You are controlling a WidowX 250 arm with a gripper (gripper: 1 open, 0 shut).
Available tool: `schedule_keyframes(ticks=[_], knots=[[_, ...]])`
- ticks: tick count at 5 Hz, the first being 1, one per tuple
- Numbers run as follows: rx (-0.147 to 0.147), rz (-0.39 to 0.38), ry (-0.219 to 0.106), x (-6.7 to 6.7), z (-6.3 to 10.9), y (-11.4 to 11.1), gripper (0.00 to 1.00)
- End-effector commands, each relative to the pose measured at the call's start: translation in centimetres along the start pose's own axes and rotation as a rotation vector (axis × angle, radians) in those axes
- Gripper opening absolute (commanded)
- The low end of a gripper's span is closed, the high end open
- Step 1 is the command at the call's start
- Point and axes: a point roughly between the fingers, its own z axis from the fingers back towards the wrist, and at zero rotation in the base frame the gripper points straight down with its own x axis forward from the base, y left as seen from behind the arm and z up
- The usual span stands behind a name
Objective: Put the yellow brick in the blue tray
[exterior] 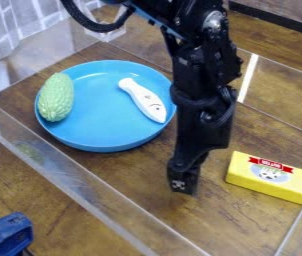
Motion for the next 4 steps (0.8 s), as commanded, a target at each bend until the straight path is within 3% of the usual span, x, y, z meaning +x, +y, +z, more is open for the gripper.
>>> schedule_keyframes(ticks=[1, 2, 3, 4], knots=[[0.081, 0.039, -0.026, 0.1, 1.1, 2.0, 1.00], [0.110, 0.067, -0.023, -0.1, 1.0, 2.5, 0.00], [0.135, 0.071, -0.027, -0.7, 0.4, 2.9, 1.00], [0.158, 0.087, -0.031, -1.6, -0.3, 3.3, 1.00]])
